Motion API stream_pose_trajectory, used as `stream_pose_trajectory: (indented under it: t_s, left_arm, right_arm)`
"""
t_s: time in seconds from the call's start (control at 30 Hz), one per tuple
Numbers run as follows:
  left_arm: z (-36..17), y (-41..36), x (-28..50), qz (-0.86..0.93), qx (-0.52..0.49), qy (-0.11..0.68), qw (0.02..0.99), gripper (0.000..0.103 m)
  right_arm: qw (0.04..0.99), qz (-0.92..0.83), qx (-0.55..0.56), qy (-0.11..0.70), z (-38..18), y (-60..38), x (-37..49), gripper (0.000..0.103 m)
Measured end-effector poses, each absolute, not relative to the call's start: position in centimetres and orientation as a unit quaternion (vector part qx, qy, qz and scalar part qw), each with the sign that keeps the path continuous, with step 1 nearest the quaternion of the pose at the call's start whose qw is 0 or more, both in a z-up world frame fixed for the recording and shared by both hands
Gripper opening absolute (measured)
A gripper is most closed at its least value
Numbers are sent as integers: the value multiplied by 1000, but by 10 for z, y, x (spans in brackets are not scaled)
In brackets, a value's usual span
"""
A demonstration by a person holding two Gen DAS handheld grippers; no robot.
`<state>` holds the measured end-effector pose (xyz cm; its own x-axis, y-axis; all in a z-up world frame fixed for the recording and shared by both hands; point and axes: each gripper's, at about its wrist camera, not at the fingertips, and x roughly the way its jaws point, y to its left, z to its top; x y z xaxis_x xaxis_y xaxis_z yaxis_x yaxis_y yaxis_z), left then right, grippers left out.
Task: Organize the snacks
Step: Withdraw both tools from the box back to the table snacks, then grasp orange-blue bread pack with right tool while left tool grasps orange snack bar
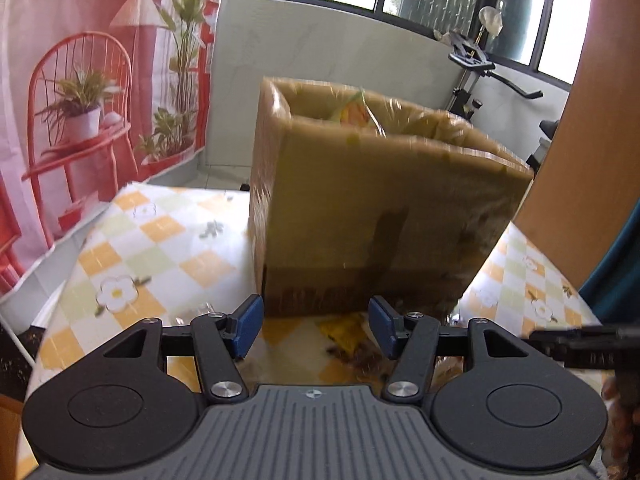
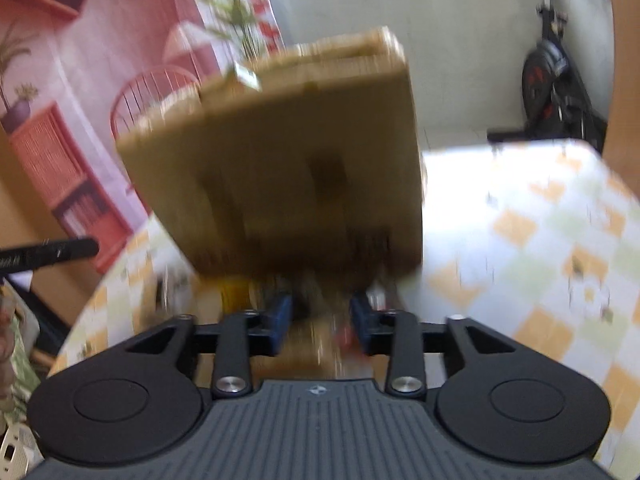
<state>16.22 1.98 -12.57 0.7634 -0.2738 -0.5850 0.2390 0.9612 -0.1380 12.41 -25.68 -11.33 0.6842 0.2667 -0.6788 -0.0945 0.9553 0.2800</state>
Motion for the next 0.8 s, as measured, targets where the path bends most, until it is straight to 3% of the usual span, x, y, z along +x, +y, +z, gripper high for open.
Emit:
stream_pose_trajectory:
  t_s: [0.07,0.17,0.3,0.67,0.8]
  left_arm:
    - [-133,18,161,-138,-30,321,937,63]
    - [-141,14,160,-137,-34,328,934,64]
    - [-148,8,155,-135,-29,332,933,68]
    - [-171,-15,145,-135,-31,362,922,73]
    - [-173,-19,146,-140,-29,367,919,74]
  right_arm:
    - [901,96,115,407,-128,-257,116,59]
    - [887,99,98,440,-144,-253,107,62]
    - [883,89,65,456,-155,-247,95,82]
    - [858,90,57,502,-177,-239,96,85]
    - [863,97,26,495,-178,-232,94,77]
